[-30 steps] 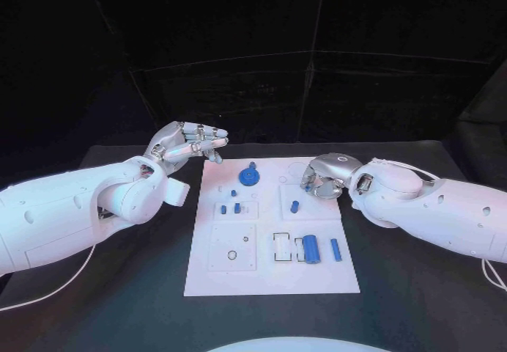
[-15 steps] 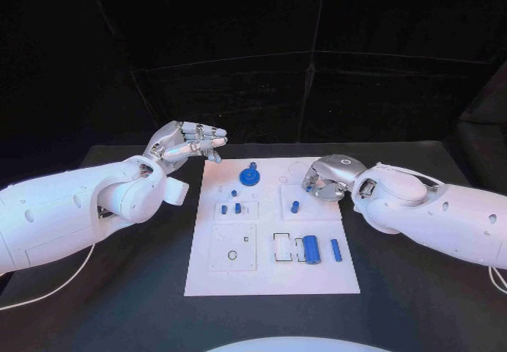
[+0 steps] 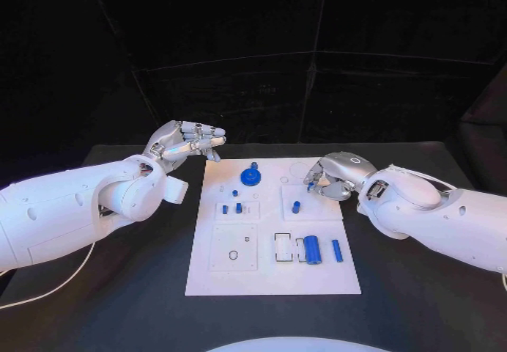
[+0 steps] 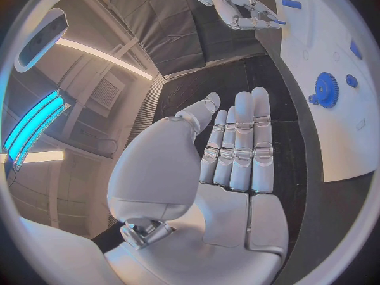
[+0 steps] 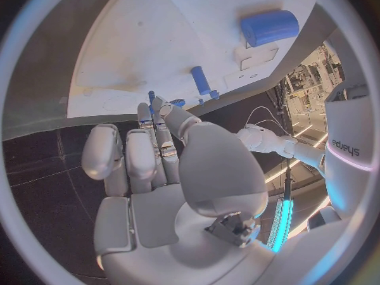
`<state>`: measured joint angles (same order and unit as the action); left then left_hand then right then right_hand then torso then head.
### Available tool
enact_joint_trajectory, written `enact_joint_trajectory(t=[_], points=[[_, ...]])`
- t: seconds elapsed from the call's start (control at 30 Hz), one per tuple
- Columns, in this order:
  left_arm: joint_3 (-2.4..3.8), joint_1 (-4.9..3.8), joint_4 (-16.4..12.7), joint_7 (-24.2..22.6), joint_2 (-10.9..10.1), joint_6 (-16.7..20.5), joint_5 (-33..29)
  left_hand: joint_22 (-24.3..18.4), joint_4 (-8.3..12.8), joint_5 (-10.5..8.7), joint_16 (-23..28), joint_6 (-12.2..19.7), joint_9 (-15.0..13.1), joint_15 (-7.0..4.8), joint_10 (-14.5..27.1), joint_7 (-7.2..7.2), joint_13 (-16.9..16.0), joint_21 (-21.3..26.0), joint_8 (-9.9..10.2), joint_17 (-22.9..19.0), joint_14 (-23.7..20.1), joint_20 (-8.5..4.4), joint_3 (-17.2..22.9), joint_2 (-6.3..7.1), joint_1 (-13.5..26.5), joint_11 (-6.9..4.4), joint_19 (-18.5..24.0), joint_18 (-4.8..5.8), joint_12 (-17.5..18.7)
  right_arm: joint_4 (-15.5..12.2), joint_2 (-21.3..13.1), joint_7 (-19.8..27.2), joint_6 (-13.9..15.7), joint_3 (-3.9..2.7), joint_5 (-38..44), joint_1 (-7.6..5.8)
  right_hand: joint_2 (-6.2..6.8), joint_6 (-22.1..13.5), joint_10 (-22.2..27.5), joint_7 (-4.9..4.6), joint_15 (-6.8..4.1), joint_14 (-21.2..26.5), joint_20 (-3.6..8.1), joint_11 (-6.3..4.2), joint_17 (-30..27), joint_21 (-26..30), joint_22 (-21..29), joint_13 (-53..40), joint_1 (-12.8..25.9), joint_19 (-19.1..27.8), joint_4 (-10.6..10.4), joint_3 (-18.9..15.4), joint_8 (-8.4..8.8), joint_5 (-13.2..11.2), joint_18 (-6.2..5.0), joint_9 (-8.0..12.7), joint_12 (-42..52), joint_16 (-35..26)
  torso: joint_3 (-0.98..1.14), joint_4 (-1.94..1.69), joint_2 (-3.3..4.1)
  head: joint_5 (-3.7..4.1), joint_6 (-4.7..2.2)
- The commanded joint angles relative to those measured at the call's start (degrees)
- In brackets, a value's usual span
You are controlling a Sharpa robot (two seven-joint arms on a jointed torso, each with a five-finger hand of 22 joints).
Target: Assemble the parts on the task board
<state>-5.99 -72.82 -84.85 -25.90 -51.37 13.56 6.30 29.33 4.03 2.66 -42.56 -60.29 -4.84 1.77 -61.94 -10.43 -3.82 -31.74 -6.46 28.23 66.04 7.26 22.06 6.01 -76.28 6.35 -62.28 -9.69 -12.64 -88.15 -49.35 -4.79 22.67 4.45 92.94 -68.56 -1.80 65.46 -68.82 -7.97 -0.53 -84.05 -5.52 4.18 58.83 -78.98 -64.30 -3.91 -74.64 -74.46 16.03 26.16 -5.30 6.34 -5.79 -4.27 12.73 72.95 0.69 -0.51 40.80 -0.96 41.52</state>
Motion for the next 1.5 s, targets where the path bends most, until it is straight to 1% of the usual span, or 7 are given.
enact_joint_trajectory(t=[0.03,0.37,0.47,0.63,0.87,1.07,1.5], points=[[0.05,-0.07,0.0,-0.9,0.1,-0.4,-0.3,-0.1,0.0,0.03,0.2,0.1,0.1,0.02,0.3,-0.23,0.1,0.3,0.3,-0.1,0.2,0.09,-0.5,-0.72,0.0,0.34,-0.4,-0.71,0.3,-2.3,-1.1,1.7,3.5,-0.25,-2.6,-0.22,0.3,0.2,-0.8,-0.16,-0.32,-1.1,0.16,-0.39,0.1,-0.3,-0.2,0.0,0.2,-0.4,0.0,0.5,0.06,0.7,0.52,0.1,-0.3,0.4,0.0,-0.01,0.02,-0.15,0.02],[0.03,-0.07,0.5,-0.9,0.5,-0.5,-0.3,-0.1,0.0,0.03,0.2,0.1,0.1,0.05,0.3,-0.24,0.1,0.3,0.3,-0.1,0.2,0.1,-0.5,-0.75,0.0,0.36,-0.4,-0.7,0.3,-10.0,-1.2,2.5,3.3,-1.04,-4.3,-0.29,0.57,0.1,-0.8,-0.24,-0.27,-1.1,0.13,-0.31,0.2,-0.4,-0.3,0.0,0.3,-0.4,0.0,0.8,0.24,1.0,0.54,0.1,-0.6,0.5,-0.02,-0.01,0.03,-1.31,-0.37],[0.03,-0.07,0.7,-0.9,0.8,-0.6,-0.3,-0.2,0.0,0.03,0.3,0.2,0.1,0.06,0.3,-0.26,0.1,0.4,0.3,-0.2,0.2,0.11,-0.6,-0.75,0.0,0.37,-0.5,-0.7,0.3,-10.9,0.9,2.5,2.2,-1.04,-4.4,-0.28,0.61,0.1,-0.8,-0.26,-0.26,-1.1,0.13,-0.29,0.1,-0.4,-0.3,0.0,0.3,-0.4,-0.1,0.9,0.29,1.1,0.54,0.1,-0.6,0.5,-0.09,-0.08,0.03,-2.3,0.03],[0.03,-0.07,1.0,-1.0,1.1,-0.4,-0.3,-0.2,0.0,0.03,0.3,0.2,0.1,0.07,0.3,-0.28,0.1,0.4,0.3,-0.2,0.2,0.12,-0.6,-0.76,0.0,0.39,-0.5,-0.7,0.3,-9.9,5.2,2.9,-0.3,-0.02,-4.0,-0.06,0.62,0.1,-0.7,-0.28,-0.25,-1.0,0.12,-0.28,0.0,-0.4,-0.1,0.0,0.3,-0.3,-0.1,0.9,0.32,1.1,0.51,0.1,-0.7,0.4,-0.08,0.0,0.15,-4.15,0.56],[0.03,-0.09,1.0,-1.1,1.4,-0.3,-0.3,-0.2,0.0,0.03,0.3,0.2,0.2,0.07,0.4,-0.29,0.1,0.4,0.3,-0.2,0.2,0.12,-0.6,-0.78,0.0,0.39,-0.5,-0.7,0.3,-8.1,9.2,3.2,-2.9,1.63,-2.2,1.76,0.67,0.0,-0.7,-0.32,-0.22,-1.0,0.1,-0.24,-0.1,-0.3,0.0,0.0,0.3,-0.2,-0.1,1.1,0.41,1.2,0.47,0.2,-0.8,0.4,-0.14,-0.07,0.12,-5.31,1.41],[0.03,-0.1,0.9,-1.1,1.5,-0.4,-0.3,-0.2,0.0,0.03,0.3,0.2,0.2,0.07,0.4,-0.29,0.1,0.4,0.3,-0.2,0.2,0.12,-0.6,-0.78,0.0,0.39,-0.5,-0.7,0.3,-6.6,11.3,2.8,-4.5,1.93,-0.6,3.01,0.72,-0.1,-0.6,-0.36,-0.2,-1.0,0.08,-0.2,-0.2,-0.3,0.0,0.0,0.4,-0.2,-0.2,1.1,0.48,1.2,0.48,0.2,-0.9,0.4,-0.05,-0.01,0.13,-6.13,1.92],[0.03,-0.1,0.9,-1.4,1.6,-0.2,-0.3,-0.3,0.0,0.03,0.3,0.3,0.2,0.07,0.4,-0.29,0.1,0.5,0.4,-0.3,0.2,0.12,-0.6,-0.84,-0.1,0.4,-0.5,-0.71,0.3,-5.6,13.0,1.3,-6.1,2.05,1.0,3.7,0.85,-0.1,-0.6,-0.42,-0.15,-1.0,0.05,-0.14,-0.2,-0.3,0.1,0.0,0.5,-0.1,-0.3,1.2,0.57,1.1,0.46,0.2,-1.0,0.4,-0.02,-0.01,0.1,-6.45,2.55]])
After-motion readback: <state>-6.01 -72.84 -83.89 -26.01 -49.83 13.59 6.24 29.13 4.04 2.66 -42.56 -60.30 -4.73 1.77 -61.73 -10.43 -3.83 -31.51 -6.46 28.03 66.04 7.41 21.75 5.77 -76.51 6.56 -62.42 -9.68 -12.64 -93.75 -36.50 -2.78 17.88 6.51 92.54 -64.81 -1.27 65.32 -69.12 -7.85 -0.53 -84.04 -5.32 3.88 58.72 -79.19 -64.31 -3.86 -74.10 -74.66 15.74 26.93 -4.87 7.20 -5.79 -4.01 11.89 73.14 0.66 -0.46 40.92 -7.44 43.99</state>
